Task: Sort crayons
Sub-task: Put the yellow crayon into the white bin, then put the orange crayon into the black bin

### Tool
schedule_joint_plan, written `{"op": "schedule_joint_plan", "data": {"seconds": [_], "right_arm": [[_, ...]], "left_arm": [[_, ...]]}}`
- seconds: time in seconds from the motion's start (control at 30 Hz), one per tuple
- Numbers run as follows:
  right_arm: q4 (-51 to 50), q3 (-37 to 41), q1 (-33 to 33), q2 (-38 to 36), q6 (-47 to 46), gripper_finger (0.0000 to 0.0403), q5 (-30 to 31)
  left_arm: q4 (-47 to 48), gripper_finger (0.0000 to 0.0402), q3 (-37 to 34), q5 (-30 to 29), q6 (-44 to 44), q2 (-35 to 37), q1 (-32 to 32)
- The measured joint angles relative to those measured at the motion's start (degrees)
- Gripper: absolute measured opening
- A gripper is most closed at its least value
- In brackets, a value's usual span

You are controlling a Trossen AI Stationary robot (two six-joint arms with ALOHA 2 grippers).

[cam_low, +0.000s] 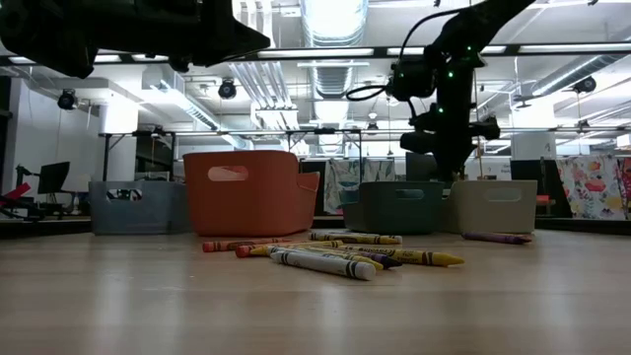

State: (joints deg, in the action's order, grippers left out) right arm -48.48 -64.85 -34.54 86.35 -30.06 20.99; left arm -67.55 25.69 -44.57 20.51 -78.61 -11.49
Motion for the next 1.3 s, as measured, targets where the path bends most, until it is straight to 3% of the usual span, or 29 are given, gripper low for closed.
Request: {"op": "schedule_joint_plan", "data": {"seconds": [0.27, 0.57, 0.7, 1.03, 1.13, 1.3], "right_arm": [[0.91, -0.73, 0.02, 0.0, 0.2, 0.0118, 0.0], [0.86, -3.42, 3.54, -1.66, 1.09, 0.0146, 0.02], [0.88, -3.87, 7.01, -4.09, 1.42, 0.0142, 0.02], [1.09, -3.67, 18.36, -8.58, 1.16, 0.0141, 3.7], [1.32, -3.66, 21.53, -8.7, 1.14, 0.0143, 4.57], [1.54, -3.66, 25.29, -8.36, 1.14, 0.0142, 4.59]], "left_arm": [[0.95, 0.0123, 0.0, 1.17, -3.23, 0.0, -0.02], [10.24, 0.0123, 2.13, 3.52, -7.92, -0.01, -0.09], [24.25, 0.0123, 5.09, 6.86, -12.94, 1.17, -0.09], [77.79, 0.0123, 19.23, 18.11, -30.11, 1.84, -0.13], [84.07, 0.0123, 20.47, 22.16, -34.16, 1.18, -0.13], [83.48, 0.0123, 19.16, 25.89, -39.07, 0.26, -0.52]]}}
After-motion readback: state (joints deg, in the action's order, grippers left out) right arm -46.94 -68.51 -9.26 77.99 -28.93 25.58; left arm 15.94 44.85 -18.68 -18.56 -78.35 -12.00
